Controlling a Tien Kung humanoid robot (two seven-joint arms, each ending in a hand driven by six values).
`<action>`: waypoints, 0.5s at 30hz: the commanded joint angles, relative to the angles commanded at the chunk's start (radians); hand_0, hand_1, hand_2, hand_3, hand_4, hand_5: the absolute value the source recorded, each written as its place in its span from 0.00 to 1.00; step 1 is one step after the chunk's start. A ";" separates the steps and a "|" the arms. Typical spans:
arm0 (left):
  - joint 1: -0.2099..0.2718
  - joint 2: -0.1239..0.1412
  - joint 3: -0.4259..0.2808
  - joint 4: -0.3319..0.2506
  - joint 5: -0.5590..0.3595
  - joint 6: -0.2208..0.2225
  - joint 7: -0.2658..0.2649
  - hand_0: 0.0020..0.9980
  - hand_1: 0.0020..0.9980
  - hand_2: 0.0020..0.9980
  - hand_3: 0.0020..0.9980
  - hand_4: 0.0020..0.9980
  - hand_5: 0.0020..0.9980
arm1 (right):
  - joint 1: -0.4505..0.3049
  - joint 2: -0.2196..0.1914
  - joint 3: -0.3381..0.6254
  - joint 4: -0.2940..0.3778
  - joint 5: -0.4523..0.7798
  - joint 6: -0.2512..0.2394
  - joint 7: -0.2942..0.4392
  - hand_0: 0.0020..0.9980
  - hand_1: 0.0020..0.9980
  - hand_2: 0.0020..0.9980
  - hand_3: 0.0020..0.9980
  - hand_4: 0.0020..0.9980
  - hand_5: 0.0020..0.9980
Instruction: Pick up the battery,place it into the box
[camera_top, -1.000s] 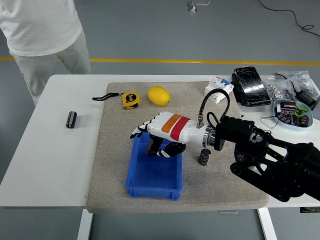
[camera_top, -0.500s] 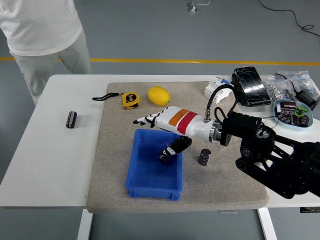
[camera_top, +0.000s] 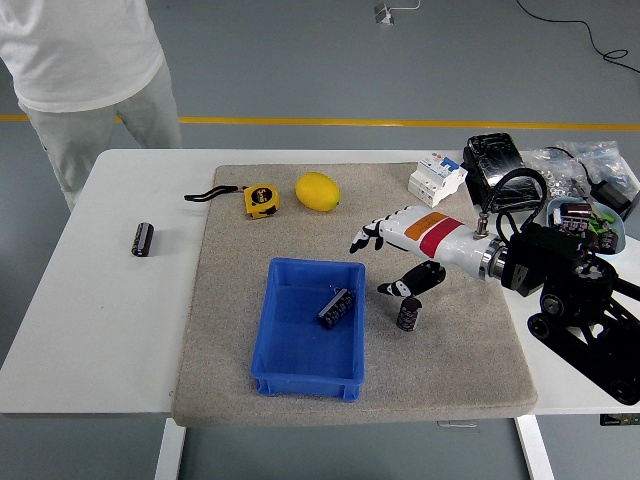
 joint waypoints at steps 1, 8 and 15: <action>-0.001 0.000 0.000 0.000 0.000 0.000 0.000 0.76 0.68 0.70 0.63 0.71 0.60 | -0.009 -0.005 -0.001 0.002 -0.001 0.001 0.000 0.53 0.51 0.60 0.65 0.79 0.05; -0.002 -0.001 -0.003 0.000 0.007 -0.001 0.003 0.76 0.68 0.70 0.63 0.71 0.60 | -0.055 -0.038 -0.010 0.008 -0.007 0.006 0.001 0.52 0.51 0.60 0.63 0.78 0.04; 0.000 -0.002 -0.005 -0.001 0.010 -0.001 0.007 0.76 0.68 0.70 0.63 0.70 0.60 | -0.076 -0.042 -0.018 -0.001 0.000 0.004 0.004 0.52 0.50 0.59 0.62 0.77 0.03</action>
